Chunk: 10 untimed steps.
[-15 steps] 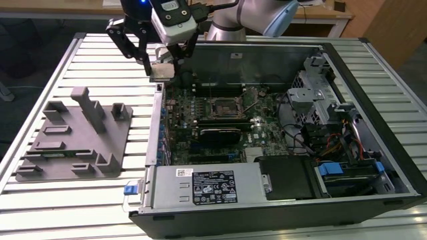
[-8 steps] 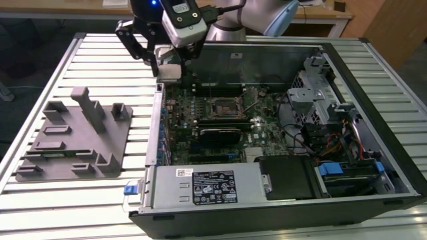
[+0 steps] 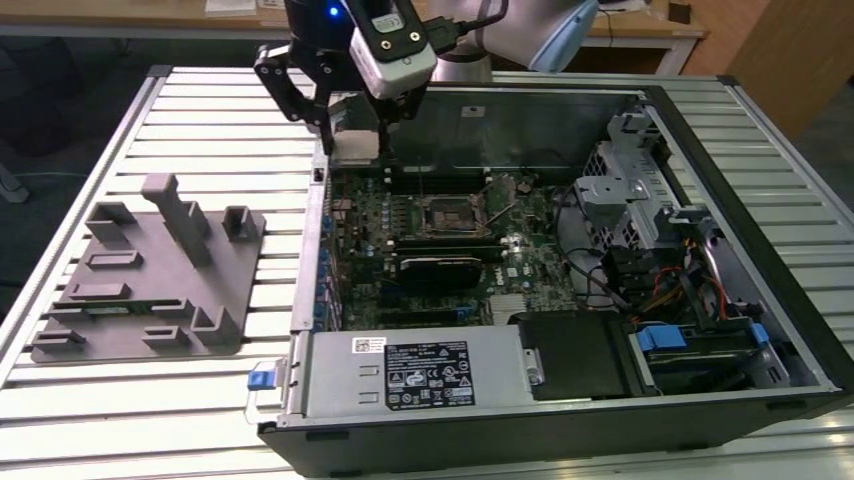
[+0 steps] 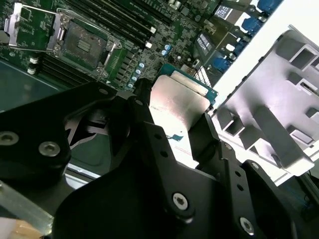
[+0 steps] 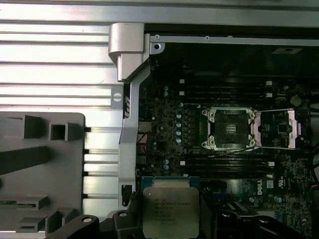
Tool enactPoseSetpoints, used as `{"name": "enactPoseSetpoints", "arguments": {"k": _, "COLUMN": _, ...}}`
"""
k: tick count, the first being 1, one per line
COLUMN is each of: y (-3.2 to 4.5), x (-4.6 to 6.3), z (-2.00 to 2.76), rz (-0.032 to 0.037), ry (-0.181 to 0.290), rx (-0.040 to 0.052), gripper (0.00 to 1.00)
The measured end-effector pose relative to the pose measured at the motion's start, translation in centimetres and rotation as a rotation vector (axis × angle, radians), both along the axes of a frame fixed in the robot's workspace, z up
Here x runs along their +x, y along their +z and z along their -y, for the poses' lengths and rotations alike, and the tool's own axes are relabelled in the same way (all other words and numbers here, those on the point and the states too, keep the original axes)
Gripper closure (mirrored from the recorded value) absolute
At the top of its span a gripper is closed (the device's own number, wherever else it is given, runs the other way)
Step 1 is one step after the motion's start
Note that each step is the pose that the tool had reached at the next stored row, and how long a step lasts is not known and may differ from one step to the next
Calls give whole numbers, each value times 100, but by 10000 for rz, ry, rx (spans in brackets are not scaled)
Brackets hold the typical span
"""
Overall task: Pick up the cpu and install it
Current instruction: 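Pick up the cpu and move it towards the insertion slot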
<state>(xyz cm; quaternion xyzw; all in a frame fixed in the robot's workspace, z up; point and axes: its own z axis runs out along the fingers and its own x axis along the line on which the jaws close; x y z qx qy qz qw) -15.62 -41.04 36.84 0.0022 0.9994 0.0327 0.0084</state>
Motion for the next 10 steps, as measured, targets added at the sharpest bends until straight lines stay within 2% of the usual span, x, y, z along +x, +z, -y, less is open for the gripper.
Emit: {"name": "enactPoseSetpoints", "arguments": {"k": 10, "y": -74, "x": 129, "z": -83, "rz": -5, "ry": 0, "rx": 0, "gripper": 45}}
